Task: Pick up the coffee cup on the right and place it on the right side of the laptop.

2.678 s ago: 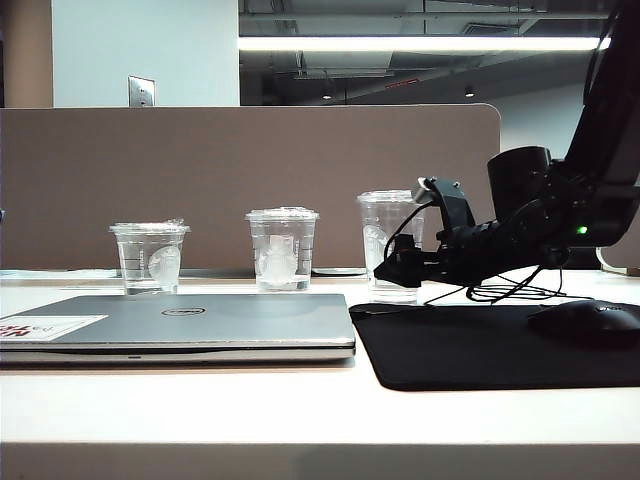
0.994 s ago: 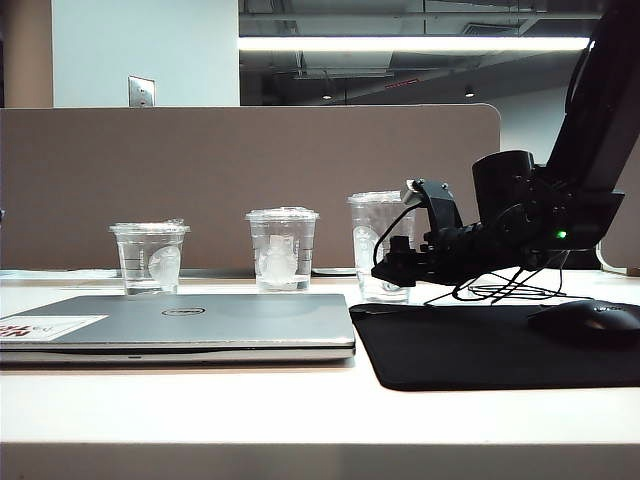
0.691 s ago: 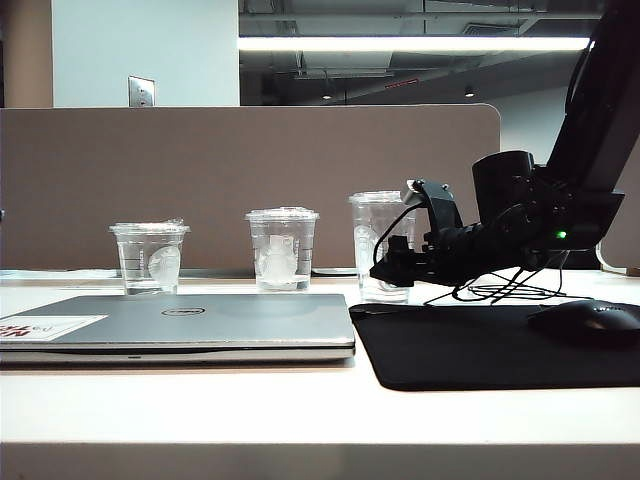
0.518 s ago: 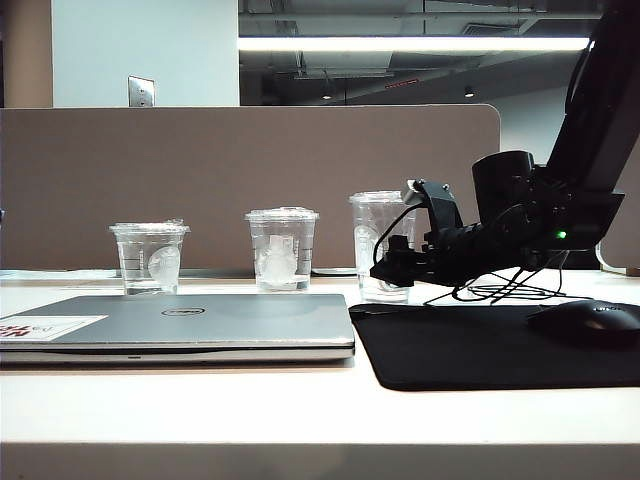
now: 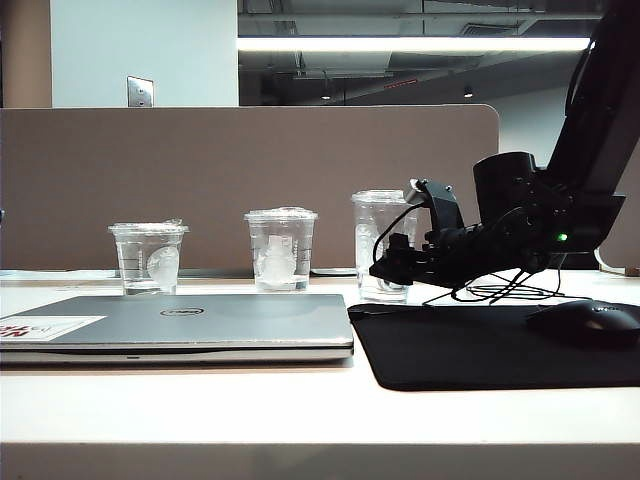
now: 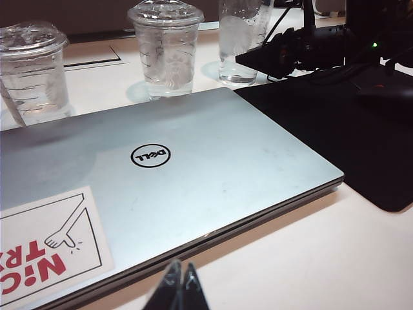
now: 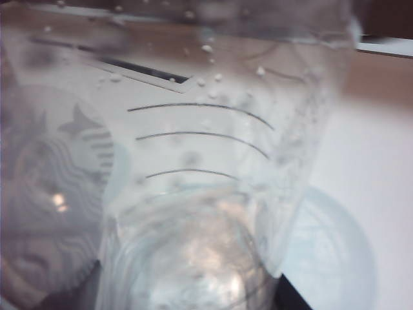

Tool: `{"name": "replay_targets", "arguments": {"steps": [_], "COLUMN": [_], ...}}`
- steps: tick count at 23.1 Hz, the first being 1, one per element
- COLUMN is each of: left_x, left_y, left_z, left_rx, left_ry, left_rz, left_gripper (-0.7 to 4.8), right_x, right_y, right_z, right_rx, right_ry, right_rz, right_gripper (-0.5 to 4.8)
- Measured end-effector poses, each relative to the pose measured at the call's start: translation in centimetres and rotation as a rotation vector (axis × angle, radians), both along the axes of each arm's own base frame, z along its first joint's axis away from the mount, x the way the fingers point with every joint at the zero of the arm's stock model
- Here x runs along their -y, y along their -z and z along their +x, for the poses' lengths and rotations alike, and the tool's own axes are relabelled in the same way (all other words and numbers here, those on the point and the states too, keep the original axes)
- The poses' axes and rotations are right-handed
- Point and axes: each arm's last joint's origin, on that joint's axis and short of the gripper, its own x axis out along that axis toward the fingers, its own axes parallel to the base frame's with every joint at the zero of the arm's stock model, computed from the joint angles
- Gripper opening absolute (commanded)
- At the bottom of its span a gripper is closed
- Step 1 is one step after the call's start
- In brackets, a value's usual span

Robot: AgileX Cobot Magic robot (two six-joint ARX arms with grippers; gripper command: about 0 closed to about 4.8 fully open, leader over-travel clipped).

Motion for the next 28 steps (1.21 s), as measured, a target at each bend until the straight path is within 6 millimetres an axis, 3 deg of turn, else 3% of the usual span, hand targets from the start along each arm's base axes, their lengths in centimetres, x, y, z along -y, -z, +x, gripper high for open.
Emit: {"name": "replay_targets", "arguments": {"steps": [9,19,28], "left_x": [0.0,0.0,0.0], "left_y": [0.0,0.0,0.0], "left_z": [0.0,0.0,0.0], "left_rx": [0.000,0.000,0.000], "left_ry": [0.000,0.000,0.000], "left_rz": [0.000,0.000,0.000], "left_gripper": [-0.05,-0.05,-0.05], "right_x": [0.3,1.1,2.1], "right_y": [-1.0,-4.1,-4.9], "right_z": [-1.2,-4.9,-10.4], "right_rx": [0.001,0.070,0.057], "right_ry": [-0.023,-0.022,-0.017], "right_rz": [0.006,0.018,0.015], "right_gripper": [3.22,3.22,3.22]}}
